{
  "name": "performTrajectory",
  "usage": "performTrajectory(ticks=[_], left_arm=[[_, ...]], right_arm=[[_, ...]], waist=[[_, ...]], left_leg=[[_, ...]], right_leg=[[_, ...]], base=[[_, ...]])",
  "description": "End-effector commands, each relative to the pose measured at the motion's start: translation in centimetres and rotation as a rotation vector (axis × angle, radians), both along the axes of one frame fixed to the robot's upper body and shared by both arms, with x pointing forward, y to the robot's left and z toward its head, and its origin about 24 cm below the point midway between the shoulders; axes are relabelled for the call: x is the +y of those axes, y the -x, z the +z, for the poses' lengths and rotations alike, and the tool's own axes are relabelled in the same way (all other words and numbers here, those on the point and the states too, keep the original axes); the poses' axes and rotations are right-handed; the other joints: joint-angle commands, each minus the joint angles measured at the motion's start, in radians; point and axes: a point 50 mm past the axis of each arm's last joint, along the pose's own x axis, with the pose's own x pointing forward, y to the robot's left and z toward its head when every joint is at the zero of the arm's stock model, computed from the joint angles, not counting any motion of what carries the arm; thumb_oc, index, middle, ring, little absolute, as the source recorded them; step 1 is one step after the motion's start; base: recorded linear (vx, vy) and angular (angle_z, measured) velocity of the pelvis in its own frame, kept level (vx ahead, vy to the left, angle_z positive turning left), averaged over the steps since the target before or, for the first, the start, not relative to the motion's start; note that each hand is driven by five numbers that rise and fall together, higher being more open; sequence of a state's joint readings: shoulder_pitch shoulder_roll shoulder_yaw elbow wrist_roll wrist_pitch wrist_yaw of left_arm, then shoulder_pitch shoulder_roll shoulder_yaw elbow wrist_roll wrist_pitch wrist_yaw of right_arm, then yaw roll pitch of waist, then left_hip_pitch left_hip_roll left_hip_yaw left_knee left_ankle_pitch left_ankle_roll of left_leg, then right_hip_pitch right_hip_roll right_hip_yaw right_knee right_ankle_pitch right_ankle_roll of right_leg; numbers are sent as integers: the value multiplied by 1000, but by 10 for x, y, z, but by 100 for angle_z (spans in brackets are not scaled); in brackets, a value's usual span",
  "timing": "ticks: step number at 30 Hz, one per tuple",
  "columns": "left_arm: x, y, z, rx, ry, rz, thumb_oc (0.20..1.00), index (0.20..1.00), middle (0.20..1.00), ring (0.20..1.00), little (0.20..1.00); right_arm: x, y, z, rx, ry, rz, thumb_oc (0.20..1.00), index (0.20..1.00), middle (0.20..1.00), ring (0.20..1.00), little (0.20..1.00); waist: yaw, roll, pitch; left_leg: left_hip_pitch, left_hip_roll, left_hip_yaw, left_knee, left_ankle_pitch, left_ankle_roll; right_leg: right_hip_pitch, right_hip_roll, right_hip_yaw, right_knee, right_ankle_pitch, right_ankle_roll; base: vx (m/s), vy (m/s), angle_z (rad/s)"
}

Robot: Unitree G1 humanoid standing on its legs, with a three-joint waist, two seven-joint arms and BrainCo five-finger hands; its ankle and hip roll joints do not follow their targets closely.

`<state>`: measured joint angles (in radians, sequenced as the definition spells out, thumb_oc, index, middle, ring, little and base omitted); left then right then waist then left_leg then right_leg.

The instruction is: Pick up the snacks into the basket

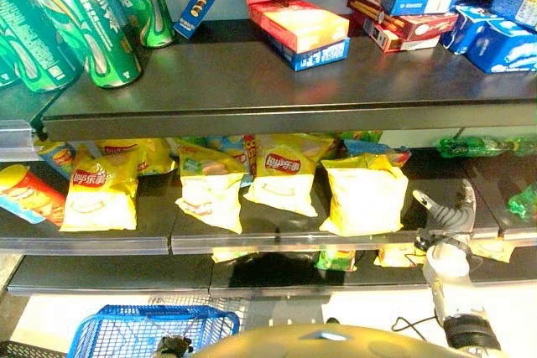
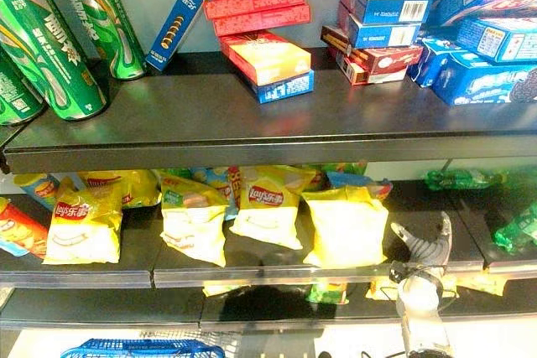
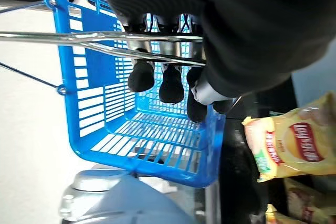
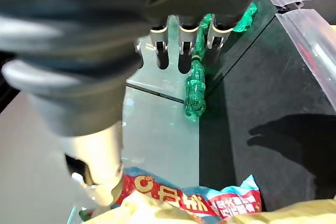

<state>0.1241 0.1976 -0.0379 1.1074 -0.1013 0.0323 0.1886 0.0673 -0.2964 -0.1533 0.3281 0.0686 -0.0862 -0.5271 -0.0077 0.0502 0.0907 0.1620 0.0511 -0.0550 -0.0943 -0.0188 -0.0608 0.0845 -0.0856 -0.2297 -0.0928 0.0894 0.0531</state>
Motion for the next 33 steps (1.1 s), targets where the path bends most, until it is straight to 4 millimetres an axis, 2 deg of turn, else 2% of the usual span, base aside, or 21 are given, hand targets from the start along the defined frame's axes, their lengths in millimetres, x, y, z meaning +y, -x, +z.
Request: performTrajectory(ticks=[1, 3, 5, 8, 10, 11, 13, 16, 26, 33], left_arm=[[10, -42, 12, -146, -21, -21, 200, 200, 200, 200, 200], [11, -45, 14, -160, -19, -28, 200, 200, 200, 200, 200], [17, -56, 22, -226, -6, -39, 200, 200, 200, 200, 200], [19, -61, 25, -255, 4, -43, 200, 200, 200, 200, 200], [23, -69, 32, -307, 23, -46, 200, 200, 200, 200, 200], [23, -69, 32, -308, 23, -45, 200, 200, 200, 200, 200], [21, -75, 35, -340, 46, -44, 200, 200, 200, 200, 200], [21, -89, 46, -422, 65, -52, 200, 200, 200, 200, 200], [13, -92, 50, -451, 99, -65, 200, 200, 200, 200, 200], [10, -92, 51, -456, 113, -75, 200, 200, 200, 200, 200]], right_arm=[[3, -30, 26, -126, -7, 81, 1000, 1000, 1000, 1000, 1000], [3, -31, 21, -102, -32, 95, 1000, 1000, 1000, 1000, 1000], [7, -32, 1, -3, -120, 165, 1000, 1000, 1000, 1000, 1000], [7, -34, -7, 38, -173, 206, 1000, 1000, 1000, 1000, 1000], [4, -31, -26, 147, -246, 240, 1000, 1000, 1000, 1000, 1000], [4, -31, -25, 147, -246, 241, 1000, 1000, 1000, 1000, 1000], [2, -25, -46, 253, -319, 225, 1000, 1000, 1000, 1000, 1000], [2, -29, -53, 345, -332, 245, 1000, 1000, 1000, 1000, 1000], [9, -38, -54, 348, -389, 247, 1000, 1000, 1000, 1000, 1000], [10, -49, -48, 322, -408, 253, 1000, 1000, 1000, 1000, 1000]], waist=[[27, -42, 11], [29, -43, 12], [40, -49, 13], [45, -54, 16], [55, -61, 18], [54, -61, 18], [63, -67, 19], [74, -71, 25], [81, -70, 25], [89, -71, 22]], left_leg=[[-38, -15, 49, 7, -9, 17], [-38, -15, 48, 7, -8, 17], [-37, -15, 46, 7, -6, 15], [-37, -15, 45, 7, -5, 13], [-40, -13, 43, 7, -2, 11], [-40, -13, 42, 7, -2, 11], [-41, -14, 40, 7, 0, 9], [-45, -12, 33, 7, 4, 8], [-50, -13, 26, 7, 6, 9], [-50, -13, 25, 7, 5, 10]], right_leg=[[30, -52, 98, 6, -73, 91], [31, -52, 98, 6, -74, 91], [32, -52, 96, 6, -73, 90], [34, -52, 93, 6, -73, 90], [35, -52, 89, 6, -72, 91], [36, -52, 89, 6, -72, 91], [35, -51, 86, 6, -71, 91], [35, -52, 82, 6, -70, 89], [36, -51, 77, 6, -72, 87], [36, -52, 76, 6, -71, 87]], base=[[0, 0, 0], [0, 0, 0], [0, 0, 0], [0, 0, 0], [0, 0, 0], [0, 0, 0], [-9, -9, 2], [0, 0, 0], [0, 0, 0], [0, 0, 0]])
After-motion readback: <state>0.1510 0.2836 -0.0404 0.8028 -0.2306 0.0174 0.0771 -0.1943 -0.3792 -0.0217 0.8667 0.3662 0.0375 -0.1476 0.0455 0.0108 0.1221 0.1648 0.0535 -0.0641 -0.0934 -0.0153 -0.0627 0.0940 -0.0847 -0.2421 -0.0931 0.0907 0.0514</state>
